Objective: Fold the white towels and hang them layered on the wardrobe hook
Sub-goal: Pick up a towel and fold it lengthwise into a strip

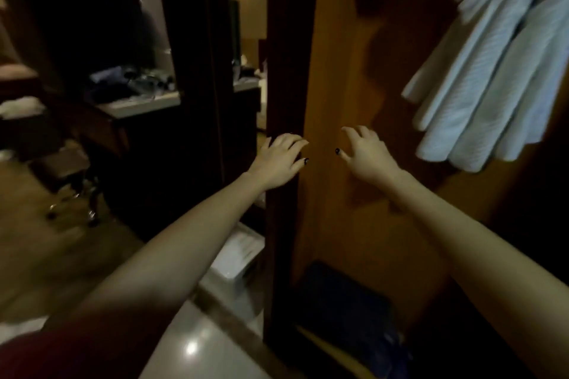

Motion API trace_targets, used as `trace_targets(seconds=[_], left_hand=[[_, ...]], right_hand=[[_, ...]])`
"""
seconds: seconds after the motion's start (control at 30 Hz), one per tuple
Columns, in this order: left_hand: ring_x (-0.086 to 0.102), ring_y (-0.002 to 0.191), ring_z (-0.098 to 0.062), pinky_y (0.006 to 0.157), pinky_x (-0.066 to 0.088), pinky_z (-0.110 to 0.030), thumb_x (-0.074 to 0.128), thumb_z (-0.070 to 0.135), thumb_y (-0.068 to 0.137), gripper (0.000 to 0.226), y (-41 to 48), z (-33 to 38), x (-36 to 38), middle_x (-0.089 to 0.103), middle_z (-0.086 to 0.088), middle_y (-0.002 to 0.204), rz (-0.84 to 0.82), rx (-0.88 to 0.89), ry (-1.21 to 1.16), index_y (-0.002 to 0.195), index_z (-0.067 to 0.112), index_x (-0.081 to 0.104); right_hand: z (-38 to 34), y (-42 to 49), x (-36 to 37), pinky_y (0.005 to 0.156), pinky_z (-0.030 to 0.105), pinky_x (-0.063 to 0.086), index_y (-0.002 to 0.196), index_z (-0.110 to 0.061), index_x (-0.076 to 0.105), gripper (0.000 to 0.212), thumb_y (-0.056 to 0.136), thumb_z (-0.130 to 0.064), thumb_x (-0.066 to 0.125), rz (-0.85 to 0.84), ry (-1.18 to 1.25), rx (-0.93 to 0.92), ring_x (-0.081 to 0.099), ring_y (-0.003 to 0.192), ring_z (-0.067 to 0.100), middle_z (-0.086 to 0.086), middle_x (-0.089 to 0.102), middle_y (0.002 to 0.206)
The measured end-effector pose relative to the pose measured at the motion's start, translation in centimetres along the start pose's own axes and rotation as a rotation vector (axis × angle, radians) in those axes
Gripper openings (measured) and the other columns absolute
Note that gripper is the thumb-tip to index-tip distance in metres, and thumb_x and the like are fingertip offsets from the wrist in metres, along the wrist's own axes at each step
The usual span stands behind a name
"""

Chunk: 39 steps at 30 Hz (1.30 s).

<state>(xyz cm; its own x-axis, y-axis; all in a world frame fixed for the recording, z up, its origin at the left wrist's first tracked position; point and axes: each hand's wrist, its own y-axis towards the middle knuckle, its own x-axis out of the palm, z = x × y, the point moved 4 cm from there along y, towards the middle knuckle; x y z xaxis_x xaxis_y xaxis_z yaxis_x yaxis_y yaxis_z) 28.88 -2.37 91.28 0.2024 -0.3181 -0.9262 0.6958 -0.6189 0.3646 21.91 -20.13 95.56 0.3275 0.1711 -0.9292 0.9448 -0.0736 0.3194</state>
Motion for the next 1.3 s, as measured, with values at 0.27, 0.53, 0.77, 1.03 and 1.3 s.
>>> trace_targets(seconds=[0.27,0.53,0.77,1.03,1.3], left_hand=[[0.014,0.148,-0.021,0.118,0.012,-0.052,0.038,0.040,0.103,0.055,-19.2,-10.2,8.2,0.022,0.000,0.159,-0.216,-0.393,-0.007,0.153,0.023,0.024],[0.016,0.148,-0.022,0.116,0.020,-0.053,0.046,0.042,0.100,0.061,-34.8,-18.9,14.2,0.023,-0.004,0.159,-0.303,-0.795,-0.101,0.153,0.020,0.025],[0.017,0.147,-0.021,0.116,0.019,-0.053,0.041,0.039,0.102,0.057,-41.5,-29.1,16.3,0.021,-0.005,0.159,-0.353,-0.941,-0.105,0.153,0.021,0.024],[0.023,0.144,-0.025,0.112,0.023,-0.057,0.044,0.039,0.100,0.056,-42.6,-43.4,17.4,0.026,-0.005,0.156,-0.393,-1.001,-0.141,0.151,0.022,0.027],[0.018,0.146,-0.027,0.114,0.022,-0.059,0.042,0.040,0.101,0.060,-41.0,-55.3,21.2,0.021,-0.007,0.159,-0.502,-1.009,-0.199,0.154,0.022,0.022]], right_hand=[[-11.7,-5.7,19.4,0.114,0.052,0.030,0.154,-0.017,0.022,0.063,0.100,-0.032,0.050,-0.434,0.194,0.008,0.028,0.141,0.038,0.017,0.026,0.156],[-23.2,-9.9,32.8,0.110,0.051,0.031,0.155,-0.013,0.017,0.066,0.101,-0.030,0.049,-0.746,0.209,-0.145,0.025,0.140,0.040,0.019,0.024,0.155],[-34.1,-6.9,41.6,0.109,0.050,0.033,0.152,-0.014,0.025,0.061,0.099,-0.032,0.050,-0.850,0.258,-0.152,0.033,0.135,0.041,0.019,0.034,0.148],[-43.8,-0.6,50.3,0.110,0.046,0.031,0.152,-0.014,0.028,0.062,0.096,-0.024,0.054,-0.920,0.305,-0.026,0.035,0.135,0.039,0.020,0.038,0.144],[-48.2,6.3,58.9,0.110,0.046,0.030,0.154,-0.017,0.021,0.065,0.097,-0.022,0.051,-1.031,0.336,0.091,0.028,0.140,0.039,0.019,0.025,0.155]])
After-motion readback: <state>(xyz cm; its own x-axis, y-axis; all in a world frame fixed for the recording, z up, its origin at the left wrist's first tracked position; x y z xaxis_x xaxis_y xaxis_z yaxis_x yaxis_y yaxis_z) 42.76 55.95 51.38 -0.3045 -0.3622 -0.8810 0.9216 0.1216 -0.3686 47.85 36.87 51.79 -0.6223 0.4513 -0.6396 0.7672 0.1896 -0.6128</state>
